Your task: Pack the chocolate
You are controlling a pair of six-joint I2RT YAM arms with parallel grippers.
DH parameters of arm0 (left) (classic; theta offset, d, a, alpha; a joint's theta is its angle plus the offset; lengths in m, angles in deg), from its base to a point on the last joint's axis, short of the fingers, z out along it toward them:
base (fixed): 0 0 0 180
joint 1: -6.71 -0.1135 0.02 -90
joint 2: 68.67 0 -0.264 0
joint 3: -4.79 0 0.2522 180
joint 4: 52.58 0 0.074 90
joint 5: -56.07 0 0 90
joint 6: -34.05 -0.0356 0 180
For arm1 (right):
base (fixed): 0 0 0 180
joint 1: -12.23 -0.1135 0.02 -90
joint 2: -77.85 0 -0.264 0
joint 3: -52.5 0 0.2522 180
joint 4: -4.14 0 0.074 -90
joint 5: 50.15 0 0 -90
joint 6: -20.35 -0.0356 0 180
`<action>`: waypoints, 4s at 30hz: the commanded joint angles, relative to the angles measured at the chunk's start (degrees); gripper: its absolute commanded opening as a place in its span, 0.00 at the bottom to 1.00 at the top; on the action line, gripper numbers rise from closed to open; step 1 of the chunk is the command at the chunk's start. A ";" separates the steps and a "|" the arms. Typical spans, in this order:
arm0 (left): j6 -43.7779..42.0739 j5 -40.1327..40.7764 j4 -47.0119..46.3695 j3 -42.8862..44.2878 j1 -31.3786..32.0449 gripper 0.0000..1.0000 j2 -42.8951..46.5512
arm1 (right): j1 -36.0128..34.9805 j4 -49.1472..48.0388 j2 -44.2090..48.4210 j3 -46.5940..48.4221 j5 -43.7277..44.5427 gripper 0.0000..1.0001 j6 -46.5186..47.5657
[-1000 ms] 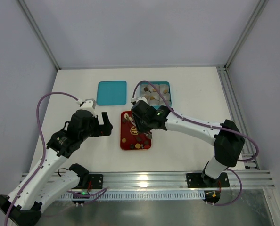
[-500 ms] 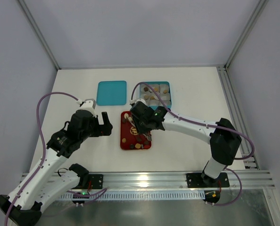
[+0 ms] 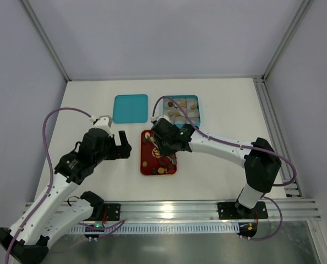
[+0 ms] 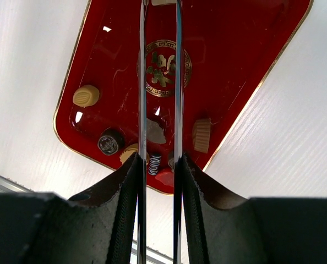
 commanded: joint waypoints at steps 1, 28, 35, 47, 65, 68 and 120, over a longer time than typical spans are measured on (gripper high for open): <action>-0.16 0.81 -0.75 0.09 0.20 1.00 0.38 | -0.33 -0.52 2.06 2.93 0.42 0.31 0.31; -0.16 0.72 -0.75 0.09 0.20 1.00 0.46 | 5.73 2.82 12.70 3.46 2.53 0.31 1.19; -0.25 0.81 -0.75 0.09 0.20 1.00 0.46 | 16.45 2.65 13.67 3.64 0.59 0.31 3.65; -0.25 0.72 -0.66 0.09 0.28 1.00 0.38 | 26.74 1.07 7.70 3.90 0.50 0.31 5.50; -0.34 0.54 -0.75 0.18 0.20 1.00 -0.15 | 29.29 -1.75 4.62 0.30 2.35 0.36 5.24; -0.34 0.54 -0.84 0.18 0.20 1.00 -0.24 | 29.47 -2.01 4.62 -0.14 2.00 0.39 5.24; -0.16 0.63 -0.84 0.09 0.20 1.00 -0.06 | 2.75 -1.22 16.13 -5.33 2.35 0.43 -1.62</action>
